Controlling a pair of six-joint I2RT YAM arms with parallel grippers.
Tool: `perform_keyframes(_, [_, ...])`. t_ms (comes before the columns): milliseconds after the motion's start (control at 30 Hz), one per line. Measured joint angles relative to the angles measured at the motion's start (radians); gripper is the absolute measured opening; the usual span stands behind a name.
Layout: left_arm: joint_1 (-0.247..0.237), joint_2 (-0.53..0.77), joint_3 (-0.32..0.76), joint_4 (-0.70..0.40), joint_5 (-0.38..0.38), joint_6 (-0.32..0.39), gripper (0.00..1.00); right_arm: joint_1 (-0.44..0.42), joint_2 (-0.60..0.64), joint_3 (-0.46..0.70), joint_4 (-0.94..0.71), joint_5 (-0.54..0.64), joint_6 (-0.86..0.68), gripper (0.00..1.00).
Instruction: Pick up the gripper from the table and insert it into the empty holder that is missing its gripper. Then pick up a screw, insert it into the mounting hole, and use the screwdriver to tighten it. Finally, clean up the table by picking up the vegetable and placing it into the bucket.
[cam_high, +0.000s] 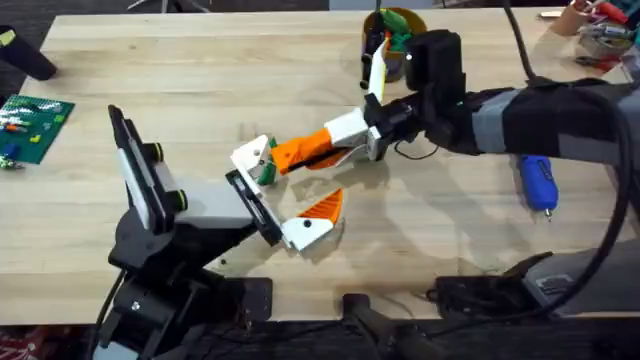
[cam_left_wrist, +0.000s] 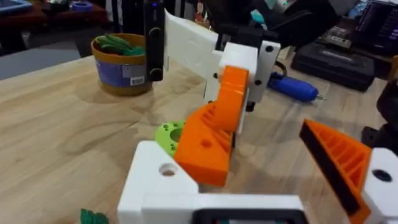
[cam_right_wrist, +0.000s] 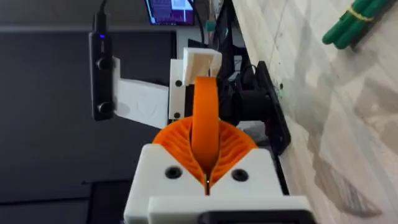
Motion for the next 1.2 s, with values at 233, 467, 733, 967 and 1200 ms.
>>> perform_keyframes(233, [0.0, 0.0, 0.0, 0.0, 0.004, 0.0, 0.986, 0.006, 0.0, 0.0, 0.0, 0.0, 0.0, 0.02])
perform_keyframes(467, [0.0, 0.0, 0.0, 0.0, 0.005, 0.0, 0.986, 0.013, 0.0, 0.0, 0.001, 0.001, 0.011, 0.02])
perform_keyframes(733, [0.001, 0.0, 0.0, 0.0, -0.004, 0.0, 0.986, 0.064, 0.0, 0.014, -0.002, 0.021, 0.031, 0.019])
perform_keyframes(967, [0.004, 0.0, 0.0, 0.0, -0.034, -0.003, 0.986, 0.068, 0.036, 0.058, -0.003, 0.018, 0.054, 0.02])
perform_keyframes(1200, [0.007, -0.002, 0.0, 0.003, -0.054, -0.001, 0.986, 0.075, 0.053, 0.11, -0.011, 0.029, 0.07, 0.021])
